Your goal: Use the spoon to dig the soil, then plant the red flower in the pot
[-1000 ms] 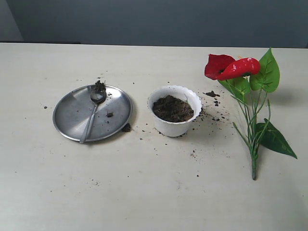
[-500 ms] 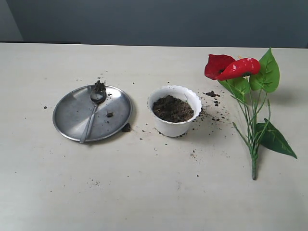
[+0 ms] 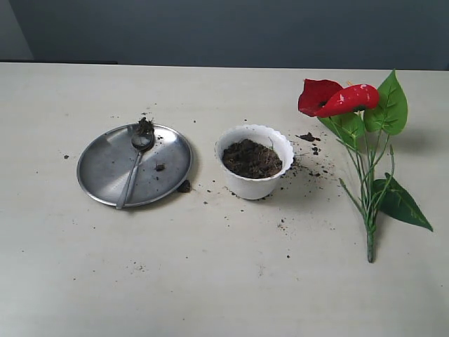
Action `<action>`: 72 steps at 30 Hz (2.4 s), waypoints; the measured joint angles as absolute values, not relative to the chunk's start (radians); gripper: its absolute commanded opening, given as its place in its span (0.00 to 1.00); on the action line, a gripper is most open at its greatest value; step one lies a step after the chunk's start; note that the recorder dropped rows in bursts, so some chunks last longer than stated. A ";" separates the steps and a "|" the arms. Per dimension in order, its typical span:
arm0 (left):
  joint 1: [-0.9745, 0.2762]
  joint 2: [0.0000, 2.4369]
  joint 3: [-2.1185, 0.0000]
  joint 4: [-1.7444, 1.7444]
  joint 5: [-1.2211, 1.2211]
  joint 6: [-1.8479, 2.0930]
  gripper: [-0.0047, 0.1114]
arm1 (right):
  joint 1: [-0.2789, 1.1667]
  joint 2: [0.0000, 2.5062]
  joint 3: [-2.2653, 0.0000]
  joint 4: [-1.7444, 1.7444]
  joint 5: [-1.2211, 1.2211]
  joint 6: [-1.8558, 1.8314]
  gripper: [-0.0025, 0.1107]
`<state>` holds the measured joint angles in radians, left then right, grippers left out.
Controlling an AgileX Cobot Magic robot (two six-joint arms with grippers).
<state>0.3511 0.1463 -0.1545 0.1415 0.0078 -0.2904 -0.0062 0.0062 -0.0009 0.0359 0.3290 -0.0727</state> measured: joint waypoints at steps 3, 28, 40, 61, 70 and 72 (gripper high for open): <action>0.351 0.061 -0.123 0.129 0.020 -0.290 0.04 | -0.006 0.006 -0.001 0.036 0.329 -0.073 0.02; 0.229 0.005 -0.115 0.033 0.333 -0.284 0.04 | -0.006 0.006 -0.001 0.036 0.329 -0.074 0.02; 0.229 0.005 -0.115 -0.011 0.360 -0.249 0.04 | -0.006 0.006 -0.001 0.036 0.329 -0.074 0.02; 0.229 0.005 -0.004 0.000 0.379 -0.205 0.04 | -0.006 0.006 -0.001 0.036 0.329 -0.074 0.02; 0.229 0.005 -0.005 0.008 0.380 -0.180 0.04 | -0.006 0.006 -0.001 0.036 0.329 -0.074 0.02; 0.229 0.005 -0.005 0.015 0.380 -0.178 0.04 | -0.006 0.006 -0.001 0.036 0.329 -0.074 0.02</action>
<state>0.2294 0.0048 -0.0048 0.0149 0.3803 -0.1778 -0.0062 0.0062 -0.0009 0.0359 0.3290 -0.0744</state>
